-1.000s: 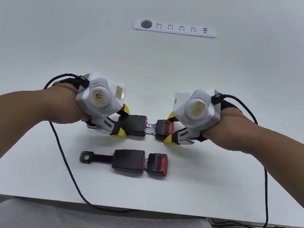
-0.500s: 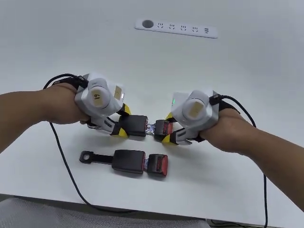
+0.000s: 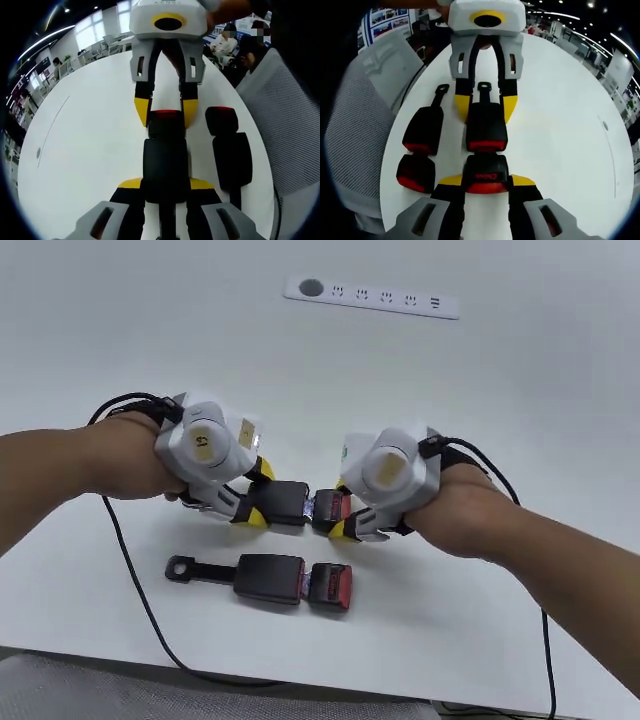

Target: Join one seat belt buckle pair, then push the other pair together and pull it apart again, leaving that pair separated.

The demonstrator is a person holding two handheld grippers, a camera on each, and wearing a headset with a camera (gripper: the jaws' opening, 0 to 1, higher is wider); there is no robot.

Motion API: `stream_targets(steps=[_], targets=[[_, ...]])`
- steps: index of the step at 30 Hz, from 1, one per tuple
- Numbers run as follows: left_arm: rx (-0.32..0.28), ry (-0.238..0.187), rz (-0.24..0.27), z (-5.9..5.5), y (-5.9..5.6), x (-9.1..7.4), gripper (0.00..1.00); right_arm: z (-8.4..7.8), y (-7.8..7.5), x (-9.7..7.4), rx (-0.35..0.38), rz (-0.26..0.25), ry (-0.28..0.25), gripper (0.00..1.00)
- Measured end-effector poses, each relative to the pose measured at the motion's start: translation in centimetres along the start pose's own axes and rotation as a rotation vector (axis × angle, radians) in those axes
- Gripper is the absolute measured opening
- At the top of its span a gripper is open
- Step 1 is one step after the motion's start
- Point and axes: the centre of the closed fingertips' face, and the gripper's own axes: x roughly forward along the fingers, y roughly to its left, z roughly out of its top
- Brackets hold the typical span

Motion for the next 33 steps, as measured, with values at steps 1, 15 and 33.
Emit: stream_targets(steps=[1,15,33], targets=[[-0.002,-0.002,0.001,0.0,0.0,0.0,0.31,0.0,0.0,0.0,0.005,0.000,-0.004,0.28],[-0.016,-0.010,0.011,0.0,0.0,-0.1,0.31,0.0,0.0,-0.1,0.007,-0.019,0.002,0.31],[-0.019,-0.008,0.004,0.0,0.0,-0.1,0.32,-1.8,0.0,-1.2,0.036,-0.039,-0.008,0.32]])
